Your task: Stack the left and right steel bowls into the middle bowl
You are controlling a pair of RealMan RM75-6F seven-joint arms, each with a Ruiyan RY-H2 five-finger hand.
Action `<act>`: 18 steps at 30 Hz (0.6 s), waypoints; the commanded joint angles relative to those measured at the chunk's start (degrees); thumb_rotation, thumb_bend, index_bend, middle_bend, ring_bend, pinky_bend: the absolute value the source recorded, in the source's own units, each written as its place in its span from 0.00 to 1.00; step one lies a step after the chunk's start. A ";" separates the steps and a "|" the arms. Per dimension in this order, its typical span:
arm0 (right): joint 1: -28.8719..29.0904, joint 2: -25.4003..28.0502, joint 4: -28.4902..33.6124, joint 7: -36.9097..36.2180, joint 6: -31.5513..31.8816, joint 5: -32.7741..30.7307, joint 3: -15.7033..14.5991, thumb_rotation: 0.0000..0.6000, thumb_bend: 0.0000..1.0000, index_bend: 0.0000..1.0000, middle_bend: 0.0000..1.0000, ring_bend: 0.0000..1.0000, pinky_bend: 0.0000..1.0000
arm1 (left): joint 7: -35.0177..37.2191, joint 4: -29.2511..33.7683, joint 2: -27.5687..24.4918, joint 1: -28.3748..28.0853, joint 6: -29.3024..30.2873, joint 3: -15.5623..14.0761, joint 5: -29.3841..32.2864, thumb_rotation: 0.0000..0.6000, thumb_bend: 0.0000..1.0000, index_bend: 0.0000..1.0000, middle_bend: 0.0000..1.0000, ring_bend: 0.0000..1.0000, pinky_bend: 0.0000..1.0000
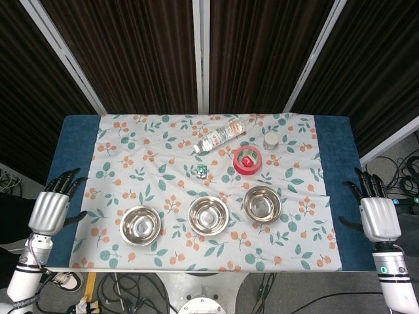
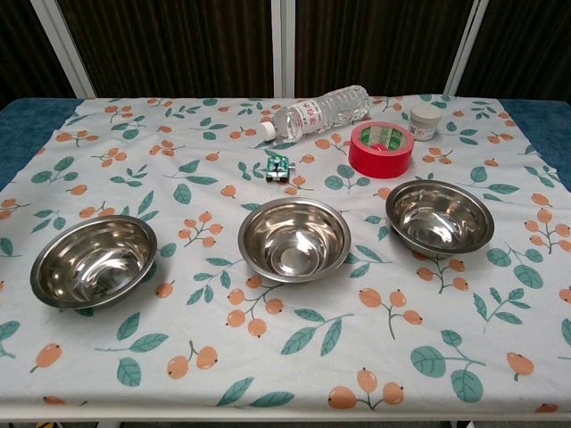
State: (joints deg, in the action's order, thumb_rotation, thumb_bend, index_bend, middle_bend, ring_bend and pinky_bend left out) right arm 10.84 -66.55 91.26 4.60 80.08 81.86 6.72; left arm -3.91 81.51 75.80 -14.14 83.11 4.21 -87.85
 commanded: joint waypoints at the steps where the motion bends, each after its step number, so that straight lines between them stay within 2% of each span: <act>1: 0.02 0.03 0.06 0.01 -0.02 0.03 -0.01 1.00 0.02 0.23 0.02 0.00 0.00 | -0.10 0.10 -0.04 -0.02 -0.14 -0.05 0.09 1.00 0.05 0.26 0.21 0.15 0.27; 7: 0.14 0.04 0.19 0.18 -0.15 0.26 -0.12 1.00 0.02 0.23 0.03 0.00 0.00 | -0.35 0.38 -0.19 -0.07 -0.42 -0.23 0.07 1.00 0.05 0.26 0.21 0.15 0.27; 11: 0.38 -0.54 0.16 0.35 0.50 1.18 0.02 1.00 0.02 0.23 0.08 0.02 0.02 | -0.57 0.57 -0.24 -0.28 -1.05 -0.29 0.29 1.00 0.05 0.26 0.21 0.15 0.27; 13: 0.67 -1.25 0.20 0.53 1.50 2.80 0.06 1.00 0.03 0.23 0.13 0.13 0.15 | -0.79 0.88 -0.34 -0.44 -1.34 -0.36 0.22 1.00 0.05 0.26 0.21 0.15 0.27; 15: 1.12 -2.05 0.10 0.84 2.01 4.76 -0.28 1.00 0.05 0.26 0.21 0.38 0.43 | -1.01 1.02 -0.41 -0.55 -1.52 -0.43 0.14 1.00 0.05 0.26 0.21 0.15 0.27; 18: 2.30 -3.22 0.00 3.10 0.66 7.26 -1.54 1.00 0.08 0.35 0.33 0.66 0.68 | -0.90 1.14 -0.43 -0.64 -2.07 -0.66 0.26 1.00 0.05 0.26 0.21 0.15 0.27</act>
State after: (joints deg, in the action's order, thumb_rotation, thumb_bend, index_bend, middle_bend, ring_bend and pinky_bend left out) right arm 12.30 -68.84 91.34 6.22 81.39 87.81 5.98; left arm -4.84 82.64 75.37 -14.76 81.09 3.60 -87.61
